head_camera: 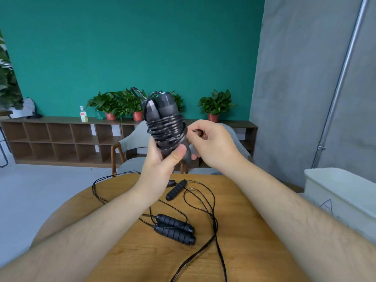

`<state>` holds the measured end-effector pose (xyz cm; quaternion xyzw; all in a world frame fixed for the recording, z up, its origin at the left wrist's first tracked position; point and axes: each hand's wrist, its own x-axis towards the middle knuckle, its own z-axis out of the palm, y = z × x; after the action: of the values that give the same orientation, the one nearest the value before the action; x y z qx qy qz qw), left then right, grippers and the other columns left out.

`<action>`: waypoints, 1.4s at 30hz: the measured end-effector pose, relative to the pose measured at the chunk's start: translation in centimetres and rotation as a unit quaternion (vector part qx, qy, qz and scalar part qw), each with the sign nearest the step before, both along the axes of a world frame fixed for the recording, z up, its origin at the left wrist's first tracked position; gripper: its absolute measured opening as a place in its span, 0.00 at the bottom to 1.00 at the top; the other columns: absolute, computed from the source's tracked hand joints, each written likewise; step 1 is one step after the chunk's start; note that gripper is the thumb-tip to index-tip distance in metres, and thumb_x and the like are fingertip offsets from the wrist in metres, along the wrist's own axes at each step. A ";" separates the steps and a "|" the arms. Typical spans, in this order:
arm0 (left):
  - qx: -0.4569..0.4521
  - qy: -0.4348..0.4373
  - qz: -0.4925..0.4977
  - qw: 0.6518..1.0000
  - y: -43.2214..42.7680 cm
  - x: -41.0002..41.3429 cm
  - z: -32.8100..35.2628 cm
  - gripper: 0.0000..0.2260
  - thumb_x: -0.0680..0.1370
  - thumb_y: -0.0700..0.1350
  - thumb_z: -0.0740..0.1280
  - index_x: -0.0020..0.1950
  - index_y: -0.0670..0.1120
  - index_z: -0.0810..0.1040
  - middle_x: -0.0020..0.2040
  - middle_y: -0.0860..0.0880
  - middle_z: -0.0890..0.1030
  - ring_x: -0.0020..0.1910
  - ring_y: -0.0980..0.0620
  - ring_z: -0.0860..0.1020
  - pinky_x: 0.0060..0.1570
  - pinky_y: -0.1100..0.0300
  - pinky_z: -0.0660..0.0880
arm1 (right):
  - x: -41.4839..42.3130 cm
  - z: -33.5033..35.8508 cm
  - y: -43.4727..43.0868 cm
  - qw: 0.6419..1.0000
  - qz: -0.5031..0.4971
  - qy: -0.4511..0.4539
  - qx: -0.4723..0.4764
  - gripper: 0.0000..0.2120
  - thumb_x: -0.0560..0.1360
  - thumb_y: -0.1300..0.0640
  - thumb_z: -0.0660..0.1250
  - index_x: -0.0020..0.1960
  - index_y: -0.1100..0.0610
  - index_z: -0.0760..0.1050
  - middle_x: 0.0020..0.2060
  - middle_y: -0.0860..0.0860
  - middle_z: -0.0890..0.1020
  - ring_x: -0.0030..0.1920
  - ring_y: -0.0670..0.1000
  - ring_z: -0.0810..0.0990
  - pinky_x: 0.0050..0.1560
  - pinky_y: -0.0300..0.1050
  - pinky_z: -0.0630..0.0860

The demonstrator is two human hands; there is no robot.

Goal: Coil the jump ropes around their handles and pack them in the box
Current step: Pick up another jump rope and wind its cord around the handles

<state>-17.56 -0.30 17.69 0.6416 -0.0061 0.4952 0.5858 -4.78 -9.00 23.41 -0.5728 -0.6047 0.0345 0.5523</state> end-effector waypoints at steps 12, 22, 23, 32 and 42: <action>-0.167 0.034 -0.108 0.979 0.5 0.3 1.8 0.19 0.82 0.42 0.63 0.71 0.37 0.73 0.68 0.38 0.79 0.68 0.41 0.77 0.62 0.51 0.78 | -0.3 -1.8 0.6 0.990 0.035 0.129 0.042 0.07 0.79 0.52 0.71 0.55 0.52 0.81 0.45 0.49 0.85 0.48 0.47 0.84 0.49 0.45 0.82; -0.204 -0.002 -0.217 0.955 -0.7 -1.3 3.1 0.16 0.70 0.35 0.52 0.53 0.39 0.74 0.44 0.43 0.82 0.44 0.44 0.82 0.42 0.53 0.81 | -0.7 -2.5 -0.5 0.990 0.071 -0.057 0.103 0.16 0.69 0.55 0.80 0.55 0.55 0.84 0.43 0.47 0.78 0.41 0.49 0.78 0.44 0.49 0.79; -0.205 -0.002 -0.220 0.954 -0.9 -1.4 3.2 0.17 0.70 0.35 0.51 0.53 0.38 0.74 0.43 0.42 0.81 0.43 0.44 0.82 0.41 0.53 0.81 | -0.7 -2.5 -0.5 0.988 0.066 -0.080 0.118 0.16 0.68 0.55 0.80 0.54 0.57 0.85 0.43 0.47 0.78 0.40 0.50 0.77 0.43 0.49 0.78; -0.274 -0.024 -0.173 0.946 -1.1 -1.3 3.2 0.18 0.70 0.35 0.45 0.46 0.40 0.73 0.37 0.45 0.74 0.35 0.47 0.75 0.30 0.62 0.66 | -0.9 -2.6 -1.1 0.958 0.096 -0.245 0.115 0.18 0.76 0.68 0.72 0.64 0.59 0.81 0.57 0.49 0.81 0.54 0.46 0.79 0.56 0.40 0.78; -0.299 -0.031 -0.173 0.938 -0.3 -1.0 2.6 0.16 0.66 0.38 0.51 0.50 0.40 0.71 0.41 0.44 0.74 0.37 0.48 0.76 0.37 0.57 0.72 | 0.0 -3.7 -0.5 0.860 -0.019 -0.478 0.177 0.20 0.77 0.69 0.59 0.66 0.62 0.78 0.56 0.56 0.80 0.53 0.56 0.73 0.46 0.49 0.77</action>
<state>-18.59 -0.65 20.27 0.4101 0.0136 0.3852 0.8266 -4.81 -9.54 19.66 -0.4231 -0.7795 -0.3611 0.2881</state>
